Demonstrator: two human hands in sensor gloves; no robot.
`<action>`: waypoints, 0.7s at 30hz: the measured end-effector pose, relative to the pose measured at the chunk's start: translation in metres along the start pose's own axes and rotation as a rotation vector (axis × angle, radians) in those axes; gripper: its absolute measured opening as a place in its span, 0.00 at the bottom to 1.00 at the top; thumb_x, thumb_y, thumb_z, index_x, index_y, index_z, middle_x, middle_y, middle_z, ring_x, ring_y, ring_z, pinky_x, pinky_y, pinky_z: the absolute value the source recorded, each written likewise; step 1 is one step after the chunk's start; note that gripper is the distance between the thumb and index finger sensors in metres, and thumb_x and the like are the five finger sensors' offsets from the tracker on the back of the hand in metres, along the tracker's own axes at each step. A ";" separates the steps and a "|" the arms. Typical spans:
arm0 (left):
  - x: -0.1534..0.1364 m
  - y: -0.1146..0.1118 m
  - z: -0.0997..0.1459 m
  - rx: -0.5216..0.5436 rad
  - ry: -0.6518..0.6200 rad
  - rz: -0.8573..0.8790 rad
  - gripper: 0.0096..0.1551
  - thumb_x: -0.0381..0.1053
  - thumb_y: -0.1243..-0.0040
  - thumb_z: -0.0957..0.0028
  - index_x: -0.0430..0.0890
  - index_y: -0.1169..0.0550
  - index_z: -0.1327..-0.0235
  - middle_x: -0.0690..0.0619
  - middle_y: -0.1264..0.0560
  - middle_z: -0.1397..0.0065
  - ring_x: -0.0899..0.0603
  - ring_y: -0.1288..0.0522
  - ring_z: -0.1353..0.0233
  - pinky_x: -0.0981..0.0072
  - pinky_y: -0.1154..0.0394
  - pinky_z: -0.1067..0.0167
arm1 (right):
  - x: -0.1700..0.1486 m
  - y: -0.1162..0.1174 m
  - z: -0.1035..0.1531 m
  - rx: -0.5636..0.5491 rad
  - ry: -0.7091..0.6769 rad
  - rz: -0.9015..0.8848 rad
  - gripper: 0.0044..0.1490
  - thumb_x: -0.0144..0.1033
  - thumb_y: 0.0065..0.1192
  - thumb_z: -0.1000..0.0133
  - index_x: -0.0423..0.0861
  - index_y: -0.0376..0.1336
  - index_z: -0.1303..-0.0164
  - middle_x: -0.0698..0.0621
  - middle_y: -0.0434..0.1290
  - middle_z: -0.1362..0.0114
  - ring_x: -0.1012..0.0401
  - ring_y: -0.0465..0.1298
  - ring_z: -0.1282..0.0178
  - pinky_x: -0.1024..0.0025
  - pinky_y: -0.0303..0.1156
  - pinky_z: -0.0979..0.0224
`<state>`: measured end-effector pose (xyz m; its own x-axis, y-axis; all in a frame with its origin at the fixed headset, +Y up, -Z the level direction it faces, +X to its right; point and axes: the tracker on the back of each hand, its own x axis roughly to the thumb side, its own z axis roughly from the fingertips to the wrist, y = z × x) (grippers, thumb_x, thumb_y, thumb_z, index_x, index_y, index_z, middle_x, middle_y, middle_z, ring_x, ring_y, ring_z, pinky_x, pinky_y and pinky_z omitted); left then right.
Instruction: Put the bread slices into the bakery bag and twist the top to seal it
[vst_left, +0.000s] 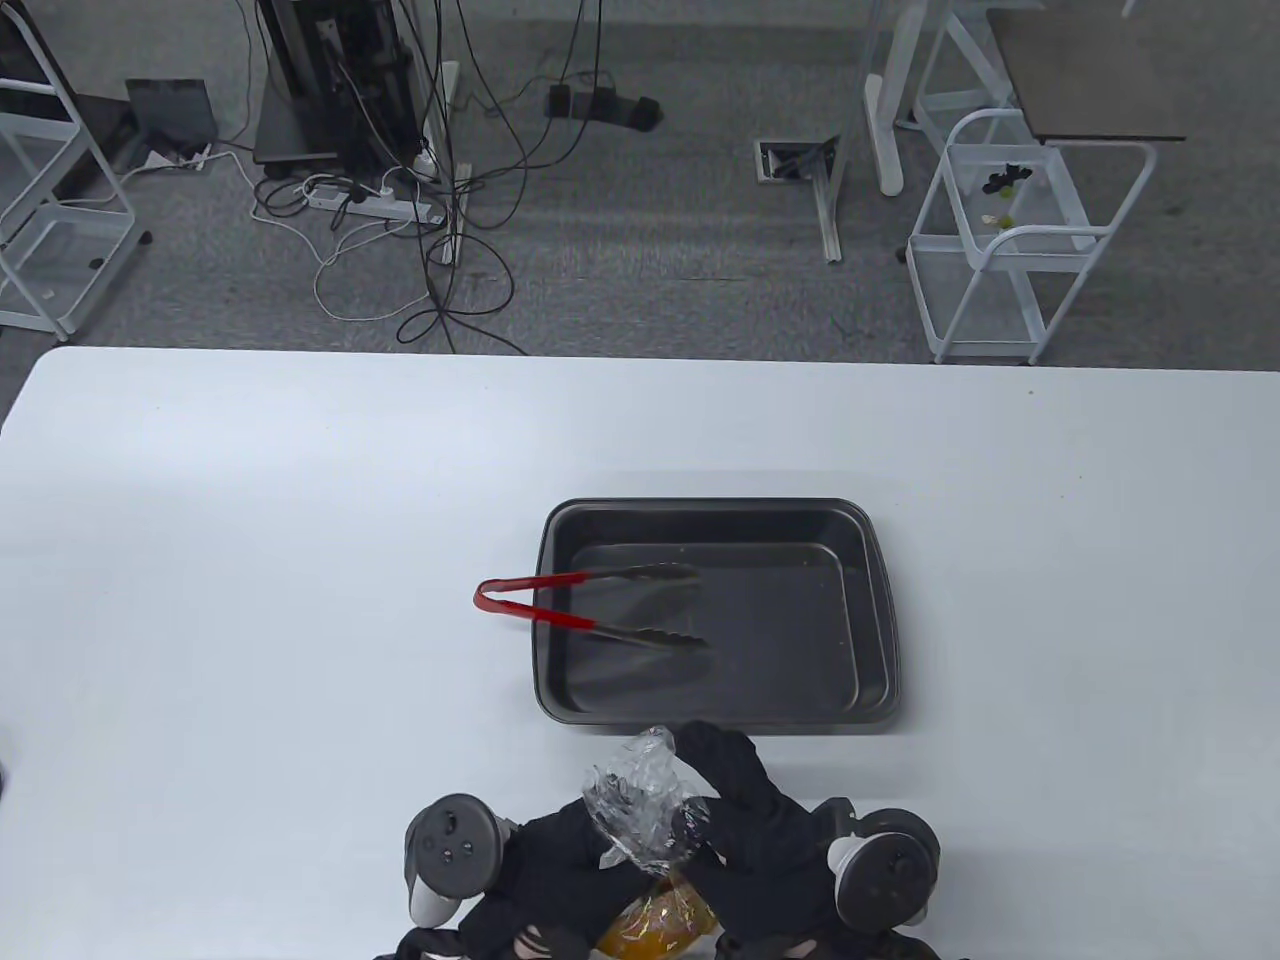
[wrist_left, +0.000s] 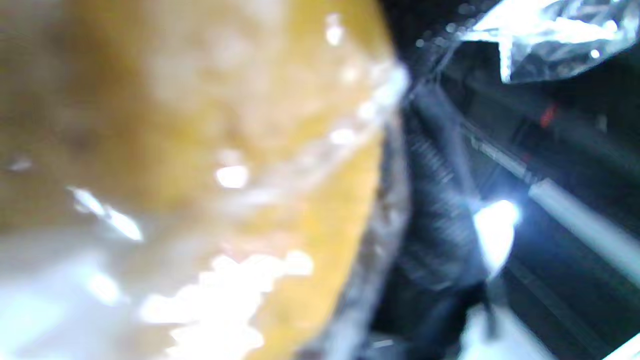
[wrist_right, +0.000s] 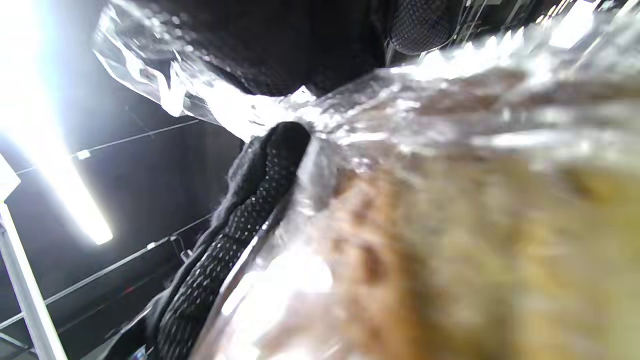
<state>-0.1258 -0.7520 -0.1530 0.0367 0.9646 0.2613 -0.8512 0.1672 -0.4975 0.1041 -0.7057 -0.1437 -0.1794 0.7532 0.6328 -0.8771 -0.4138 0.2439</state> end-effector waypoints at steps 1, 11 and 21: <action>-0.005 0.002 0.000 -0.032 0.026 0.047 0.26 0.53 0.30 0.47 0.58 0.25 0.36 0.52 0.25 0.29 0.42 0.23 0.30 0.30 0.44 0.21 | 0.002 0.003 0.002 0.003 -0.013 0.026 0.27 0.31 0.72 0.48 0.22 0.70 0.53 0.31 0.51 0.17 0.31 0.54 0.20 0.25 0.43 0.27; 0.007 0.004 0.004 0.069 -0.124 -0.072 0.28 0.60 0.28 0.47 0.55 0.25 0.37 0.53 0.21 0.32 0.44 0.19 0.32 0.34 0.43 0.19 | 0.018 0.014 0.010 -0.105 -0.146 0.287 0.28 0.32 0.70 0.48 0.23 0.70 0.52 0.31 0.56 0.20 0.32 0.60 0.24 0.26 0.49 0.28; 0.012 0.008 0.005 0.034 -0.167 -0.038 0.28 0.58 0.32 0.46 0.53 0.27 0.34 0.51 0.22 0.32 0.44 0.20 0.32 0.32 0.44 0.19 | -0.008 0.004 0.016 -0.075 0.301 -0.180 0.33 0.37 0.62 0.44 0.23 0.69 0.45 0.25 0.58 0.23 0.27 0.62 0.29 0.25 0.51 0.31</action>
<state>-0.1350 -0.7403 -0.1496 -0.0162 0.9097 0.4149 -0.8683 0.1930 -0.4570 0.1086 -0.7216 -0.1362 -0.1323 0.9322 0.3368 -0.9350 -0.2301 0.2697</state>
